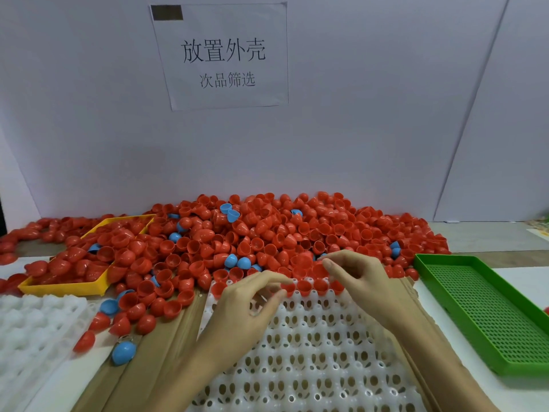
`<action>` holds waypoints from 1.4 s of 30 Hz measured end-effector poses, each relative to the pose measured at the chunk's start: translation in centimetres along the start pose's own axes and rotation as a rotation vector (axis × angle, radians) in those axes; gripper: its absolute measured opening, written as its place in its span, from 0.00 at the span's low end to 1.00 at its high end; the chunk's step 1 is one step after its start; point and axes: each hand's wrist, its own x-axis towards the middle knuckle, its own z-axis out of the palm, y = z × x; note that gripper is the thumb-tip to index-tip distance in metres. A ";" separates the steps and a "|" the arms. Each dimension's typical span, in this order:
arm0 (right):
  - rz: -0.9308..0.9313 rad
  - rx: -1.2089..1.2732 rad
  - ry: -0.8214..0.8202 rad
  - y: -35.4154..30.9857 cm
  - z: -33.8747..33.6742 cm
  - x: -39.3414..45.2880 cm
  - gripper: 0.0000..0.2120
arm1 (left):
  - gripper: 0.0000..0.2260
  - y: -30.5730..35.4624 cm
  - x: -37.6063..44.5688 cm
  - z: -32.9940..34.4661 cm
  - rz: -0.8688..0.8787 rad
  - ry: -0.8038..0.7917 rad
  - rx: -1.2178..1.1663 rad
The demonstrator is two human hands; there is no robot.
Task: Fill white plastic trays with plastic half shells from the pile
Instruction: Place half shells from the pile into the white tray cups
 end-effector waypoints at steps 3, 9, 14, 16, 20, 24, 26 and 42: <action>0.007 0.125 -0.073 -1.2 0.3 -0.4 0.10 | 0.15 0.5 0.2 0.3 -0.124 -0.122 -0.227; -0.015 0.166 -0.248 -2.4 0.8 -1.2 0.12 | 0.18 1.3 0.3 0.0 -0.178 -0.185 -0.495; -0.082 0.068 -0.231 -2.5 1.6 -1.5 0.06 | 0.17 1.4 0.0 -0.2 -0.209 -0.167 -0.483; -0.100 0.035 -0.165 -2.3 2.0 -1.7 0.05 | 0.17 1.3 0.1 0.0 -0.206 -0.156 -0.492; -0.181 -0.062 -0.122 -2.4 2.3 -2.0 0.17 | 0.18 1.2 0.2 0.2 -0.194 -0.167 -0.471; -0.283 -0.202 -0.147 -2.1 1.5 -1.8 0.09 | 0.19 1.2 0.1 0.4 -0.181 -0.206 -0.473; -0.243 -0.186 -0.133 -1.9 0.9 -1.5 0.09 | 0.19 1.4 0.0 0.3 -0.173 -0.233 -0.489; -0.030 -0.611 -0.066 2.9 -5.3 -0.1 0.09 | 0.06 -2.4 0.8 -0.9 -0.260 0.306 0.032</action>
